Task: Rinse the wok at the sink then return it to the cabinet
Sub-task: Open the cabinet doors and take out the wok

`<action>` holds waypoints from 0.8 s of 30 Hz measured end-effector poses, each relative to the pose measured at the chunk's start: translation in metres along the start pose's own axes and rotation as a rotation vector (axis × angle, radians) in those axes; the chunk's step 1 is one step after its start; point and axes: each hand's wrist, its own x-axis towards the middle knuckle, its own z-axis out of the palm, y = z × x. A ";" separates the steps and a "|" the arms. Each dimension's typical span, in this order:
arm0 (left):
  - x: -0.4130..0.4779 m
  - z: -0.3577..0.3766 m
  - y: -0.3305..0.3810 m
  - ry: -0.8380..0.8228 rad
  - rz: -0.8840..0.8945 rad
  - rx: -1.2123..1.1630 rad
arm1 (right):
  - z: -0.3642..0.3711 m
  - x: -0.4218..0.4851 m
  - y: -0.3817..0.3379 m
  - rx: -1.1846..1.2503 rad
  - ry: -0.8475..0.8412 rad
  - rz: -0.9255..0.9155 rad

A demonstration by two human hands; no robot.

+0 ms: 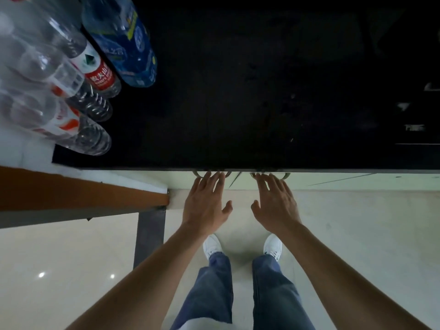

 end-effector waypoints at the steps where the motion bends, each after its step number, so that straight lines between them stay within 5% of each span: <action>1: 0.001 0.007 -0.002 0.000 0.008 0.007 | 0.005 0.002 0.000 0.002 0.008 0.001; 11: -0.024 0.043 -0.004 0.063 0.016 -0.003 | 0.040 -0.029 0.009 0.142 0.181 0.019; 24: -0.118 0.071 -0.007 0.055 0.006 -0.031 | 0.058 -0.119 0.041 0.068 0.077 -0.011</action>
